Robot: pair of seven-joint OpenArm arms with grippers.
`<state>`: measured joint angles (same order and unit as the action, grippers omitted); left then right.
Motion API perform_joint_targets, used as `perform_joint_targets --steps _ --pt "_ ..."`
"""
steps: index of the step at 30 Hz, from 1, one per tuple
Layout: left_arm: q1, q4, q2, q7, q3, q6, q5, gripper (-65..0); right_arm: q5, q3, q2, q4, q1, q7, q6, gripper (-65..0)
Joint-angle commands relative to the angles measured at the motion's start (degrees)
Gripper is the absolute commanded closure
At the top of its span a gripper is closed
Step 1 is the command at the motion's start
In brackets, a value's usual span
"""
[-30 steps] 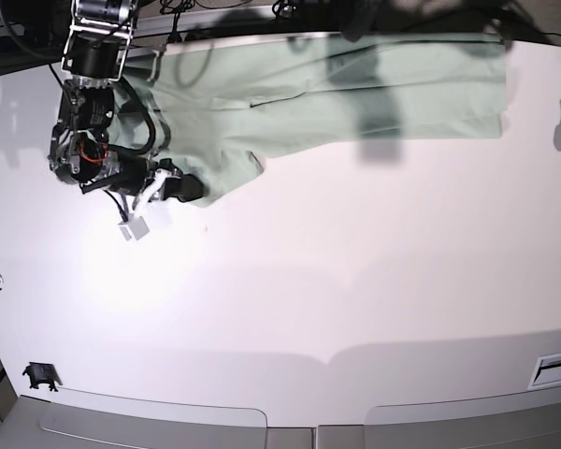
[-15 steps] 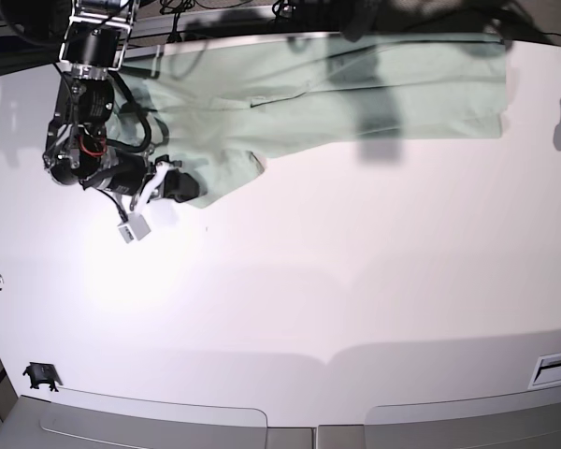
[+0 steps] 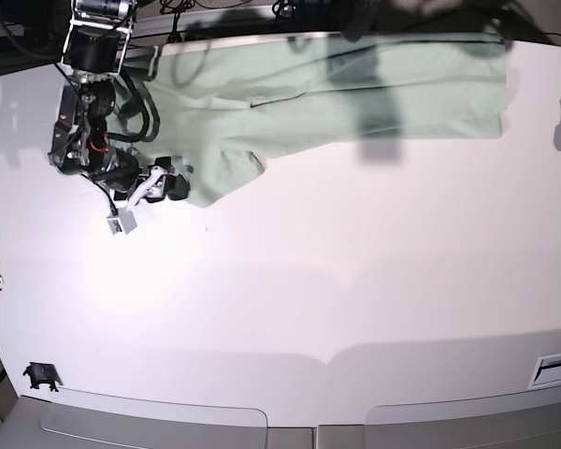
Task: Fold the T-shirt properly
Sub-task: 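Release and move the right gripper onto the sleeve near the hem, then grasp the sleeve with the right gripper and fold it over the body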
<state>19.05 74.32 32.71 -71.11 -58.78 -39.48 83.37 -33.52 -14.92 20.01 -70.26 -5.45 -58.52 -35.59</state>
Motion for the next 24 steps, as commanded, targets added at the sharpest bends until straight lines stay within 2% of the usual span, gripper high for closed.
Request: perform_joint_targets --steps 1,6,7,8,11,12,17,19,21,24 --pt "0.0 0.9 1.4 0.9 -0.4 -0.5 1.6 -20.7 0.1 -0.1 0.5 0.4 -0.5 -1.0 -0.1 -32.7" --pt "0.0 0.9 1.4 0.9 -0.4 -0.5 1.6 -20.7 -2.7 -0.1 0.5 1.3 -0.6 -2.0 -0.2 -32.3" --pt "0.0 0.9 1.4 0.9 -0.4 -0.5 1.6 -20.7 -4.0 -0.1 0.5 1.3 -0.6 -2.5 -0.6 -30.1" --pt "0.0 0.9 1.4 0.9 -0.4 -0.5 1.6 -20.7 -5.2 -0.1 0.5 1.3 -0.6 -3.0 -0.9 -25.5" --pt "0.0 0.9 1.4 0.9 -0.4 -0.5 1.6 -20.7 -7.5 -0.1 0.5 1.3 -0.5 -3.8 -1.0 -4.6" --pt "0.0 0.9 1.4 0.9 -0.4 -0.5 1.6 -20.7 -7.6 -0.1 0.5 1.3 -0.6 -3.8 -1.0 0.0" --pt "0.0 0.9 1.4 0.9 -0.4 -0.5 1.6 -20.7 -7.7 -0.1 0.5 1.1 -0.6 -4.1 -1.1 0.0" --pt "0.0 0.9 1.4 0.9 -0.4 -0.5 1.6 -20.7 -9.0 -0.1 0.5 0.4 -0.5 -5.7 -2.4 0.0" --pt "0.0 0.9 1.4 0.9 -0.4 -0.5 1.6 -20.7 -13.4 -0.1 0.5 -0.8 -0.5 -8.8 -4.0 0.0" --pt "0.0 0.9 1.4 0.9 -0.4 -0.5 1.6 -20.7 -22.2 -0.1 0.5 -3.8 -0.2 -14.9 -4.4 0.0"
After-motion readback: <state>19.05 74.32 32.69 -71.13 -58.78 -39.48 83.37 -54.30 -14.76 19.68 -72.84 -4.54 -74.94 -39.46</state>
